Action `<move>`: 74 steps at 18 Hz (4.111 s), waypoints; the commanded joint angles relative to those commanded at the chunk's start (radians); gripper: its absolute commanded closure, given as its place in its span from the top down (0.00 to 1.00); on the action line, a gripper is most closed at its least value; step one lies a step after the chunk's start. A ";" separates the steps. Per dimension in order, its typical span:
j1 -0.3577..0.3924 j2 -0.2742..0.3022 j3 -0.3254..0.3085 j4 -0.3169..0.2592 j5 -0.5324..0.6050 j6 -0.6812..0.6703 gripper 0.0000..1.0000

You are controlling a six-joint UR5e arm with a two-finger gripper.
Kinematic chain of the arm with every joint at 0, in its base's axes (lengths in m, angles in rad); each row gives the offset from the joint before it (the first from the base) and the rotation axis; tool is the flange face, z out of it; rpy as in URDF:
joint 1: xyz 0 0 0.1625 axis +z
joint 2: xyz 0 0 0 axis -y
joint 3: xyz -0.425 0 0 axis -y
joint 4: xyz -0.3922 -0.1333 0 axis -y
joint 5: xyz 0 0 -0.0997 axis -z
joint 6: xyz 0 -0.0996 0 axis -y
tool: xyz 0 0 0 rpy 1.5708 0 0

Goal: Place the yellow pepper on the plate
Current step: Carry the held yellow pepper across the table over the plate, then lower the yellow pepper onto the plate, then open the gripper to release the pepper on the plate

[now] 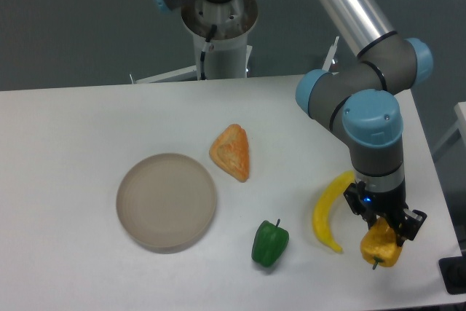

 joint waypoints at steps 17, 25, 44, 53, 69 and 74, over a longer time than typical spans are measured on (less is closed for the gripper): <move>-0.118 0.291 -0.207 -0.308 -0.215 -0.521 0.33; -0.270 0.311 -0.441 -0.105 -0.207 -0.719 0.33; -0.417 0.233 -0.497 -0.034 -0.207 -0.723 0.34; -0.423 0.209 -0.499 -0.034 -0.207 -0.721 0.34; -0.426 0.207 -0.505 -0.035 -0.207 -0.719 0.38; -0.426 0.209 -0.512 -0.035 -0.201 -0.719 0.43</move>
